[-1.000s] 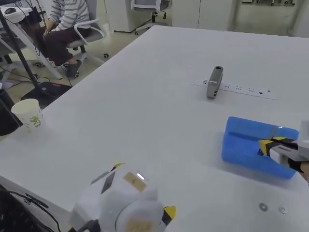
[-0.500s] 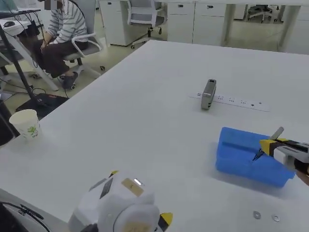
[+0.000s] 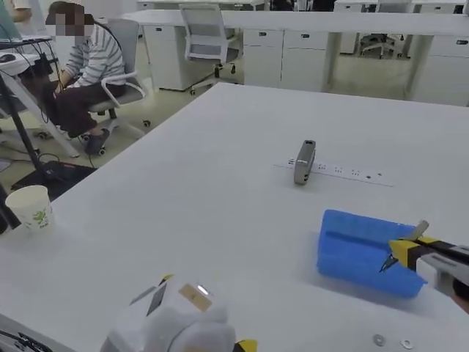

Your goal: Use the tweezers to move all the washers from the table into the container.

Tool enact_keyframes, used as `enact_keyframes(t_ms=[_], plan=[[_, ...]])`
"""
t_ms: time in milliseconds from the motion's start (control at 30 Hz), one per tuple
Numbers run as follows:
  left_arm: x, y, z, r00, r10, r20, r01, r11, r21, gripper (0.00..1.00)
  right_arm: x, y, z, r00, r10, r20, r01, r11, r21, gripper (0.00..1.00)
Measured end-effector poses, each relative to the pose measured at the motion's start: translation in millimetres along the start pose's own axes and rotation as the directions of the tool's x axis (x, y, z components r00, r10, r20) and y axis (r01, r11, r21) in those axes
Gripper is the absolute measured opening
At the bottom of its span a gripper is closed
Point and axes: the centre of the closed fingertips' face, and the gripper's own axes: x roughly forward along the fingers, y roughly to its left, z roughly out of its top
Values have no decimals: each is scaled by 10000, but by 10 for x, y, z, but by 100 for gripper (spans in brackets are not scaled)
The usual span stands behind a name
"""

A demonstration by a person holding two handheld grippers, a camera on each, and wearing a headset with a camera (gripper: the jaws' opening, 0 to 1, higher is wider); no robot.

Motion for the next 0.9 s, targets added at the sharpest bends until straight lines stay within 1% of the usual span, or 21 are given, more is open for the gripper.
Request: enact_keyframes(t_ms=[33,133,167,300,367,433,567,600,633,700,767,800,900], plan=[[2,5,-5,10000,8,-31,-8,10000,-52,78,-8,-5,-61,9999,57,-111,-56,10000,30,3],[-6,7,30,9999,-33,165,38,9995,-298,81,-37,41,-192,9994,154,-323,-151,9998,115,3],[-6,6,26,9999,-39,150,44,9995,-325,81,-40,38,-226,9992,168,-360,-163,9998,142,3],[-2,5,29,9998,3,183,1,9997,-251,85,-56,75,-362,9981,264,-550,-246,9991,339,3],[-2,-2,34,9998,-32,202,37,9996,-284,88,-55,81,-412,9977,277,-625,-258,9992,320,3],[-2,-13,37,9997,-98,211,104,9994,-323,88,-50,94,-477,9964,298,-797,-270,9990,369,3],[-5,-10,46,9996,-77,263,86,9993,-354,90,-29,99,-613,9933,312,-1114,-270,9989,392,3],[-6,0,45,9997,-31,260,41,9993,-359,91,-25,103,-651,9927,309,-1168,-262,9988,414,3],[-9,32,49,9995,141,287,-132,9994,-321,93,-22,106,-677,9919,319,-1228,-268,9987,432,3],[-14,62,53,9990,305,324,-293,9989,-359,97,-9,106,-744,9901,344,-1360,-280,9984,486,3],[-19,81,58,9986,371,367,-355,9985,-428,98,-11,114,-783,9889,321,-1449,-263,9988,415,3],[-18,80,54,9987,358,350,-343,9984,-444,97,-14,116,-759,9908,304,-1321,-253,9989,399,3],[-1,59,30,9993,311,197,-306,9992,-263,97,-12,130,-758,9893,342,-1421,-303,9991,292,3]])
